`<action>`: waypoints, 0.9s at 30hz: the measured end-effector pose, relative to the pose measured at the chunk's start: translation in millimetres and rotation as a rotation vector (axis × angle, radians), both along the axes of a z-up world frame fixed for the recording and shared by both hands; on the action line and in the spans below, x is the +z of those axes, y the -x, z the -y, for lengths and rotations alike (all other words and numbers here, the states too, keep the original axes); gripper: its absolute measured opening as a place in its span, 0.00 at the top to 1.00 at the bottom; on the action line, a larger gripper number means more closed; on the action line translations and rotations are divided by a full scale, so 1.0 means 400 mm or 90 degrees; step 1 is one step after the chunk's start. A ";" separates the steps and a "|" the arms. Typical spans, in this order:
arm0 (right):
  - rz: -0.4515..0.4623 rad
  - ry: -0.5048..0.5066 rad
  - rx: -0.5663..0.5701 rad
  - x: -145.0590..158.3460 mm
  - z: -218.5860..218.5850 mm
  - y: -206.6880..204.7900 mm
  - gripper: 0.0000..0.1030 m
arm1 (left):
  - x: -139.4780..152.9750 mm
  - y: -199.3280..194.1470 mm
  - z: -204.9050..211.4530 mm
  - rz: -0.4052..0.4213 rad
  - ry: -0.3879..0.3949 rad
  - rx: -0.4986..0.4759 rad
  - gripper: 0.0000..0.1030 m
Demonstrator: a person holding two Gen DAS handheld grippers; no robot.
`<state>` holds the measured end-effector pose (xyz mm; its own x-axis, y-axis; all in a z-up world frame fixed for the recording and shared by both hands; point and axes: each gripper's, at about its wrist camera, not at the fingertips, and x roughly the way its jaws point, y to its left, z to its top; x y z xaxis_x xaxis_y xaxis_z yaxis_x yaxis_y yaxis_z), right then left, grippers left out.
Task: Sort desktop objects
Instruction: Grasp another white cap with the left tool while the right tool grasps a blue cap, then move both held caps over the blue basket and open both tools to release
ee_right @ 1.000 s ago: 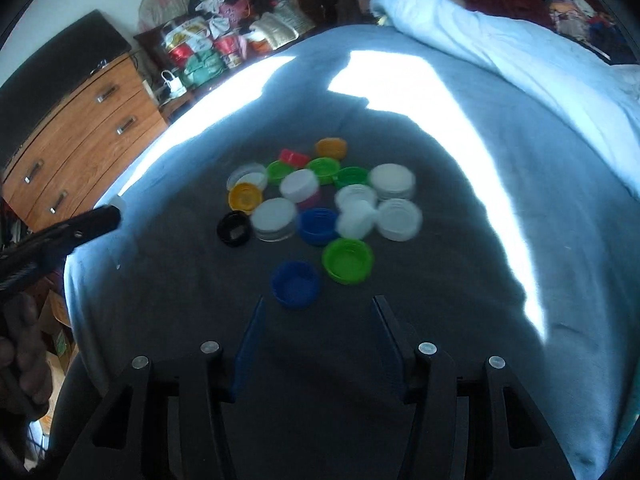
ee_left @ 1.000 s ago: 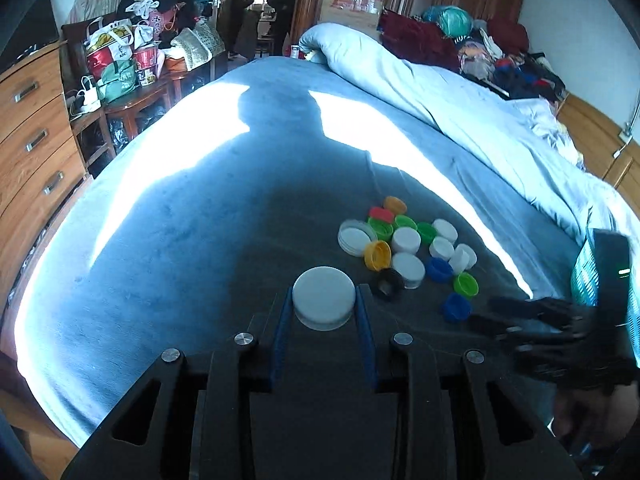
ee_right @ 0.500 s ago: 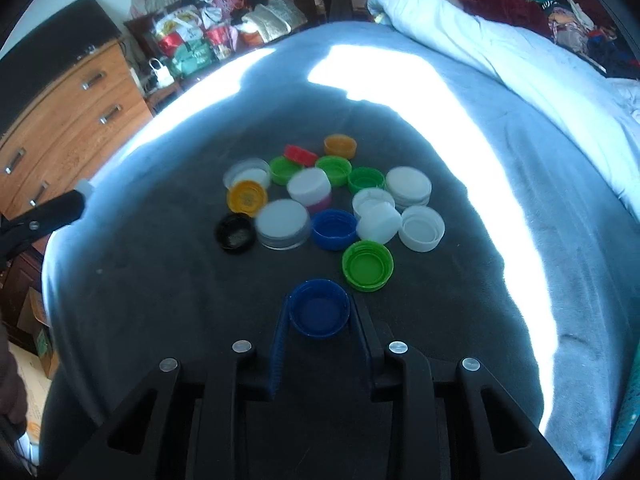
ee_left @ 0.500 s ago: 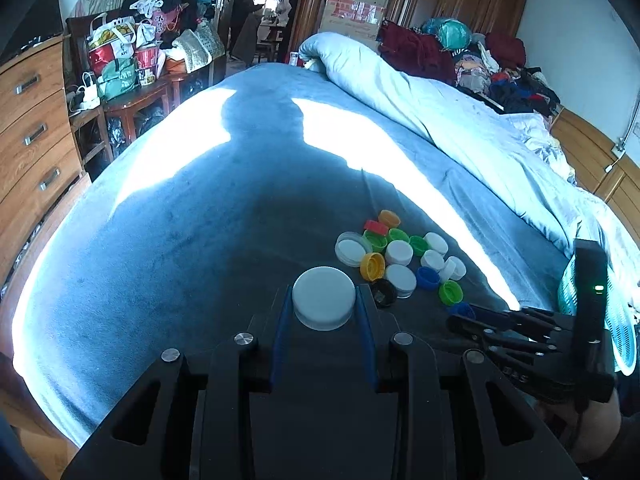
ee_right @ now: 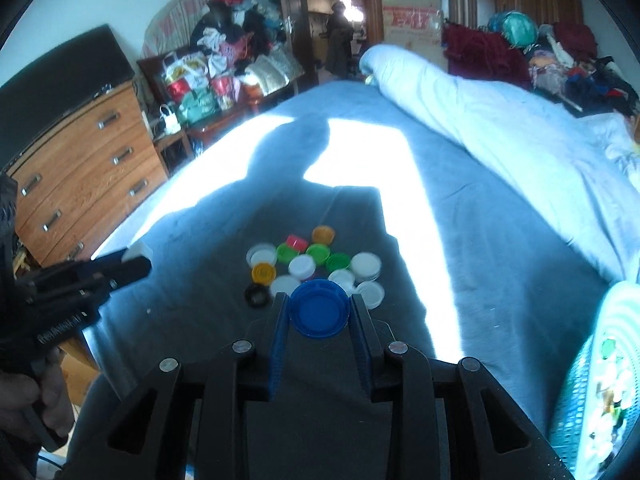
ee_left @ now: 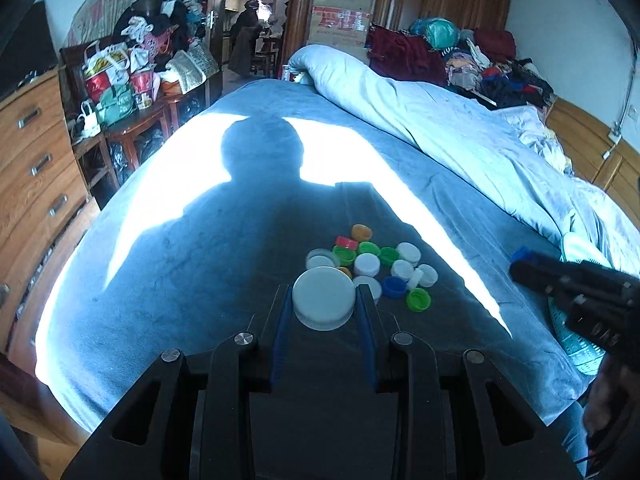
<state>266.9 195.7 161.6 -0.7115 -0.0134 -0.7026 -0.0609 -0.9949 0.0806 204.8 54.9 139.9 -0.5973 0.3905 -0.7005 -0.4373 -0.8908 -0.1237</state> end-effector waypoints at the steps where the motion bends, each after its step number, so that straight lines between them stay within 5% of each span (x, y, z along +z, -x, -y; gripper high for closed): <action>1: -0.006 -0.002 -0.004 0.017 -0.010 -0.012 0.69 | 0.008 -0.006 -0.011 -0.002 0.003 -0.002 0.74; 27: -0.053 -0.024 -0.169 0.185 -0.314 -0.256 0.69 | 0.135 -0.186 -0.416 -0.022 0.042 -0.186 0.74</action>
